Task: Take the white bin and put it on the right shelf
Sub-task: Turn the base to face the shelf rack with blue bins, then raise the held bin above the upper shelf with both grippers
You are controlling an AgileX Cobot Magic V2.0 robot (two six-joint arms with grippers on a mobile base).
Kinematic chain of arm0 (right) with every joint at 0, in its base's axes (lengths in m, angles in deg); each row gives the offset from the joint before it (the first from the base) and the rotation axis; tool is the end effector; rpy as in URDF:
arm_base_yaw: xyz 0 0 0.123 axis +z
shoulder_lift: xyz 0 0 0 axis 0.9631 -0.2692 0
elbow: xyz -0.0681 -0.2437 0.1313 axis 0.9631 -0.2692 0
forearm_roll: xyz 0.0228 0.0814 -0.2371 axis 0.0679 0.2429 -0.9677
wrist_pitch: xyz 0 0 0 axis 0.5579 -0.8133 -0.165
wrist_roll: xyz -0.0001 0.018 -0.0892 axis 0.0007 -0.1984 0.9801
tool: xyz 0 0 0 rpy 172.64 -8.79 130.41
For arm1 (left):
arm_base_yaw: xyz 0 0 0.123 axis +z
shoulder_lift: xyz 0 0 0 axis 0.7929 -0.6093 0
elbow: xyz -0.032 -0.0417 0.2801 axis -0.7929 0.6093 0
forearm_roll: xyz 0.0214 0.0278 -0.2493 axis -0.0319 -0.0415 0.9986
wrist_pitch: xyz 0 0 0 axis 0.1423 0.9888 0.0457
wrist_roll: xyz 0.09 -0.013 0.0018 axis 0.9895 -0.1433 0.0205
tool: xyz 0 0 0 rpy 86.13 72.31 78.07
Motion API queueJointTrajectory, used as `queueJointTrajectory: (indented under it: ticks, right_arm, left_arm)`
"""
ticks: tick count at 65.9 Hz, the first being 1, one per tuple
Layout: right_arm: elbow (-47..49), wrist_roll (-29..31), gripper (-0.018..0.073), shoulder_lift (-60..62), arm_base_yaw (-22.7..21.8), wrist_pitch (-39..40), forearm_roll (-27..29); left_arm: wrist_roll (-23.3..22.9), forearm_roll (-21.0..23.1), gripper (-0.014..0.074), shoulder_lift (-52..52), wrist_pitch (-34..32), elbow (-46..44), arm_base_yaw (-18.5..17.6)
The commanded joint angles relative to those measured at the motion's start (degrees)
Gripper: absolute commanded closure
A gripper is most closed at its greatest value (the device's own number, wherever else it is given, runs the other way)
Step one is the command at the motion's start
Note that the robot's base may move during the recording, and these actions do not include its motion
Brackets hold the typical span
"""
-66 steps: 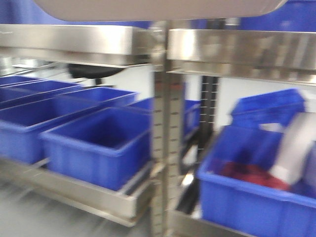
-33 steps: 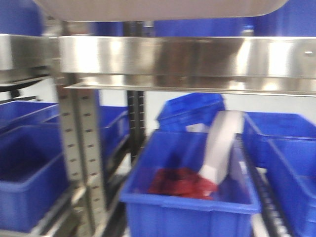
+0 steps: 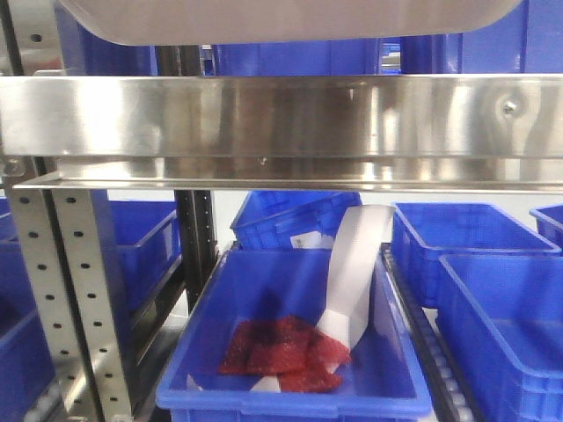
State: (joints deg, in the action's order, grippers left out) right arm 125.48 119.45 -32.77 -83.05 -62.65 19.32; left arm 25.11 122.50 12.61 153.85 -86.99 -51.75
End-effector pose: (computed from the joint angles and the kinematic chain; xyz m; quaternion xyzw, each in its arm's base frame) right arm 0.1463 0.0514 0.4365 -0.1653 0.7966 0.3536 0.4617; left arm 0.1755 -0.0700 0.4319 0.2175 0.7826 -0.3795 0.4428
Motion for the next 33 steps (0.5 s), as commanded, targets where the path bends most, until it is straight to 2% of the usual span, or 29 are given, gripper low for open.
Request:
queueJointTrajectory:
  ticks: [1,33]
  right_arm:
    - [2.32,0.7,0.0095,1.04,0.89,-6.03,12.81]
    - [2.32,0.7,0.0095,0.98,0.89,-6.03,12.81]
  left_arm:
    - [0.86,8.74,0.0348,0.61,0.27,-2.08,-1.2]
    - [0.86,8.74,0.0348,0.61,0.27,-2.08,-1.2]
